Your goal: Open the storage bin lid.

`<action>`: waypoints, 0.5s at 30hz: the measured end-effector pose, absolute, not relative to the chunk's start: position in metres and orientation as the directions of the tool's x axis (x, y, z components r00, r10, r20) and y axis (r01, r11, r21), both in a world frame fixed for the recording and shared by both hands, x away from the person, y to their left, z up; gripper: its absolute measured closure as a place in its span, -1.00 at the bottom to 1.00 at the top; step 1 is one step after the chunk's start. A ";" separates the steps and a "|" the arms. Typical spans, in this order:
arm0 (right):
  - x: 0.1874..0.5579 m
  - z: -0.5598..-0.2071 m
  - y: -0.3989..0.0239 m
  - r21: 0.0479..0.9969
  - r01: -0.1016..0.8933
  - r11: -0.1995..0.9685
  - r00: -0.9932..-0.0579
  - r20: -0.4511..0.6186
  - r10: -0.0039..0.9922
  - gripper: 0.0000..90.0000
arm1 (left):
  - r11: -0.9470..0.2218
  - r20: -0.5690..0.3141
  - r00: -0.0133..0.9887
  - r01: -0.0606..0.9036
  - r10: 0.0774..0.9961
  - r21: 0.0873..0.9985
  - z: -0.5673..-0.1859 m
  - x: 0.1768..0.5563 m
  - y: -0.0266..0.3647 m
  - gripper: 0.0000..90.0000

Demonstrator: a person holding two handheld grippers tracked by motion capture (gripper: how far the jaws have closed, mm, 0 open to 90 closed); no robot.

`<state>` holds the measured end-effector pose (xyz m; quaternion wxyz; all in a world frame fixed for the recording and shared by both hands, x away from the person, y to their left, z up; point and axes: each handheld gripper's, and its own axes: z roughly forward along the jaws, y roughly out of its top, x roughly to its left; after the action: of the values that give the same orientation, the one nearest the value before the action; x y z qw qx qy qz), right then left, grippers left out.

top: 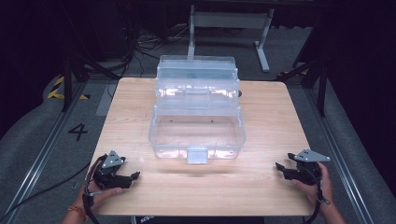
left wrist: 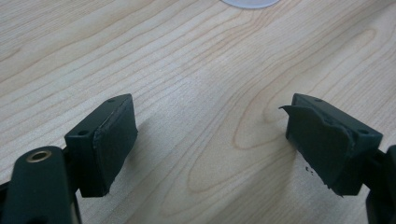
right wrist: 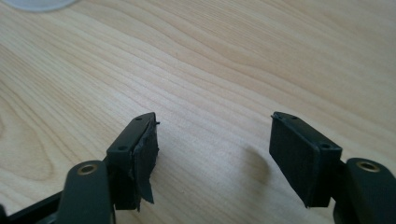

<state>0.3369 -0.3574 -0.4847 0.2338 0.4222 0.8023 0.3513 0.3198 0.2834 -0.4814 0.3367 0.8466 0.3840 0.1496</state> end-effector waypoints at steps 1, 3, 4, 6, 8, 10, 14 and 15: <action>0.337 -0.486 -0.360 0.760 0.537 0.366 -0.532 -0.032 0.846 -0.32 | -0.481 -0.002 0.661 0.548 0.751 0.684 -0.481 0.320 0.283 -0.62; 0.338 -0.486 -0.364 0.751 0.567 0.338 -0.531 0.019 0.847 -0.39 | -0.474 -0.012 0.660 0.553 0.751 0.685 -0.482 0.320 0.283 -0.63; 0.337 -0.486 -0.363 0.751 0.564 0.344 -0.531 0.011 0.847 -0.41 | -0.474 -0.015 0.659 0.556 0.752 0.683 -0.482 0.320 0.283 -0.63; 0.336 -0.486 -0.362 0.751 0.561 0.350 -0.534 0.005 0.845 -0.41 | -0.486 0.002 0.663 0.547 0.749 0.682 -0.481 0.321 0.284 -0.63; 0.336 -0.486 -0.362 0.750 0.562 0.348 -0.533 0.007 0.846 -0.42 | -0.482 -0.002 0.661 0.550 0.751 0.682 -0.481 0.321 0.283 -0.63; 0.337 -0.486 -0.362 0.750 0.564 0.346 -0.533 0.011 0.846 -0.43 | -0.483 0.000 0.661 0.549 0.750 0.682 -0.481 0.322 0.283 -0.63; 0.337 -0.486 -0.362 0.748 0.566 0.346 -0.528 0.006 0.849 -0.48 | -0.483 -0.001 0.660 0.550 0.751 0.682 -0.481 0.321 0.283 -0.63; 0.337 -0.486 -0.362 0.747 0.569 0.344 -0.524 0.007 0.851 -0.49 | -0.483 -0.001 0.660 0.550 0.751 0.681 -0.481 0.321 0.283 -0.63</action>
<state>0.3372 -0.3621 -0.4864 0.1966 0.4463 0.7959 0.3588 0.3213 0.2832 -0.4810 0.3336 0.8479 0.3837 0.1503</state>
